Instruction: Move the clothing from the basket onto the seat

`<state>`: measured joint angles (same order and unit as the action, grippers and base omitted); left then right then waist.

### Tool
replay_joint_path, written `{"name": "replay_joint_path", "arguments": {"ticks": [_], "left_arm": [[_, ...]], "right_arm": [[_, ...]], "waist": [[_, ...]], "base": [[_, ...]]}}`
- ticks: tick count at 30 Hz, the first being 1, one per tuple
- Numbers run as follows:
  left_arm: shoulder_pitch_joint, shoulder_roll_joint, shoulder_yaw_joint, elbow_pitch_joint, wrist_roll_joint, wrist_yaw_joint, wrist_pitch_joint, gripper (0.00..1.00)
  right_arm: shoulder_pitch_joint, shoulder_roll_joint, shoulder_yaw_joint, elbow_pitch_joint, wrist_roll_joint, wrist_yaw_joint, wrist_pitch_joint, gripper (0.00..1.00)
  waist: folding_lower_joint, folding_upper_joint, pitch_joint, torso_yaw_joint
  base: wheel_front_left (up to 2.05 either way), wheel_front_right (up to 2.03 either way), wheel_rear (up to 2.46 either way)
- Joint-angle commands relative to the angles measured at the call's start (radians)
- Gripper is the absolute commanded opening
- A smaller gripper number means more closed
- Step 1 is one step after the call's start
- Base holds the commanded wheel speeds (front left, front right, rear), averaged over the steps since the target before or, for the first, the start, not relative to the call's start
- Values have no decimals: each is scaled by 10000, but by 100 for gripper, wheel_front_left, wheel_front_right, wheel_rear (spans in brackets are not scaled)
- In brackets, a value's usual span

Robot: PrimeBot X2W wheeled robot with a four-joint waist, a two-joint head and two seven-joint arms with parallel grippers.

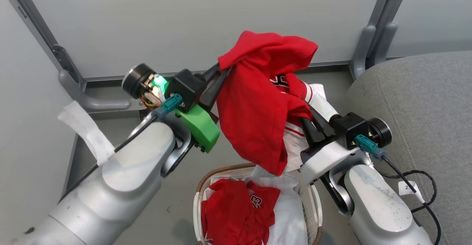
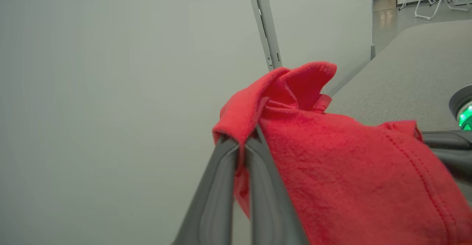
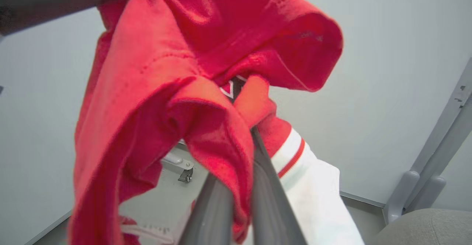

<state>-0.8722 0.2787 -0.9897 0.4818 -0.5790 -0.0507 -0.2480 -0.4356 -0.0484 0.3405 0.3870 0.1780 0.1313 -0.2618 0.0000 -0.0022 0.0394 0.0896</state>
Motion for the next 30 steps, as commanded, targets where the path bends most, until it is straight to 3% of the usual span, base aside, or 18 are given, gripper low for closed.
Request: {"name": "replay_joint_path", "arguments": {"ticks": [1, 7, 16, 30], "left_arm": [[422, -82, 37, 61, -124, 89, -100, 100], [1768, -511, 422, 170, -354, 210, -182, 100], [3603, -939, 1452, -269, 374, -5, -163, 100], [4854, -1398, 2969, -142, 1462, -464, -165, 100]], "right_arm": [[168, -37, -97, -149, 24, -10, -49, 0], [343, -35, -450, -545, -46, -10, -49, 0], [599, -40, -1020, -1018, -244, -10, -49, 0], [786, -37, -1761, -1434, -639, -10, -49, 0]], "waist": [[0, 22, -17, -40], [0, 22, -37, -101], [0, 22, -23, -209], [0, 22, 126, -385]], "base": [[0, 0, 0], [0, 0, 0], [0, 0, 0], [0, 0, 0]]}}
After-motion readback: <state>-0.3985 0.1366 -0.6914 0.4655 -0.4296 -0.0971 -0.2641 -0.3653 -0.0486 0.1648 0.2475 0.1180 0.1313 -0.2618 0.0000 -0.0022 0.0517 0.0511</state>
